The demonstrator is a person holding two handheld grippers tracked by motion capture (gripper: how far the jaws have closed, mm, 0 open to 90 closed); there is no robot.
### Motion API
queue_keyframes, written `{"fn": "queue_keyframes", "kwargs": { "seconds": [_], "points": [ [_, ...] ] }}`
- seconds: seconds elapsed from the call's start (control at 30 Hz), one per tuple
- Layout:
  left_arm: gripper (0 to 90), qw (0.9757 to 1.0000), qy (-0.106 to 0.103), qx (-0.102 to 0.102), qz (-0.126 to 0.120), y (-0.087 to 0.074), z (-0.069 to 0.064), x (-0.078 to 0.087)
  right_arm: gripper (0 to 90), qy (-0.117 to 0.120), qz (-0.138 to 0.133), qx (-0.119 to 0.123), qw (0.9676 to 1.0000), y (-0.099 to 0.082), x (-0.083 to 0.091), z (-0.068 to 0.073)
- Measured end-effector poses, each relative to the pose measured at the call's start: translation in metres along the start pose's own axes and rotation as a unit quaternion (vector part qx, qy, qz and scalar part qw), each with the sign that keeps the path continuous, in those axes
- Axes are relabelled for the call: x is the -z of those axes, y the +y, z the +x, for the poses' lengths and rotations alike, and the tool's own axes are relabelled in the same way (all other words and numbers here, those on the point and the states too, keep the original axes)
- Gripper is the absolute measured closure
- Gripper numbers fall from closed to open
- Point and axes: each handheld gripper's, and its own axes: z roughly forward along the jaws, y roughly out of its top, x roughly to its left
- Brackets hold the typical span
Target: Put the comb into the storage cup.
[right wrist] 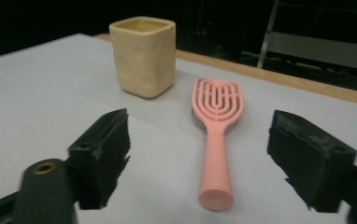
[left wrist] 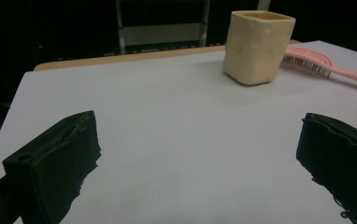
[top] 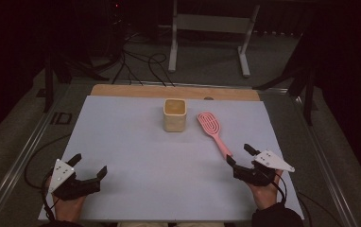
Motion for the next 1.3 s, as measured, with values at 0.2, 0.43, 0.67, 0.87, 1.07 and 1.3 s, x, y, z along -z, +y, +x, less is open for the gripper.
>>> {"fn": "queue_keyframes", "kwargs": {
  "seconds": [0.2, 0.43, 0.67, 0.87, 1.07, 1.3],
  "points": [
    [0.2, 1.0, -0.003, 0.001, -0.004, 0.0, 0.0, 0.001, 11.7, -0.007, -0.007, -0.014, 0.9998, -0.005, 0.002, -0.001],
    [0.0, 1.0, -0.007, 0.004, -0.004, -0.002, 0.001, -0.001, 7.9, -0.015, -0.007, -0.015, 0.9997, -0.011, 0.007, 0.003],
    [0.0, 1.0, -0.008, 0.0, -0.006, -0.001, 0.0, -0.004, 7.9, -0.013, 0.01, -0.017, 0.9997, -0.013, 0.003, 0.007],
    [0.0, 0.9999, -0.006, -0.004, -0.011, 0.001, 0.001, -0.008, 7.9, -0.016, 0.02, -0.019, 0.9995, -0.014, 0.001, 0.007],
    [0.0, 0.9999, 0.0, -0.001, -0.011, 0.001, 0.003, -0.011, 8.0, -0.019, 0.021, -0.02, 0.9994, -0.012, 0.001, 0.008],
    [0.0, 1.0, 0.003, -0.002, -0.005, 0.0, 0.005, -0.015, 7.9, -0.014, 0.03, -0.025, 0.9992, -0.005, -0.002, 0.006]
  ]
}}
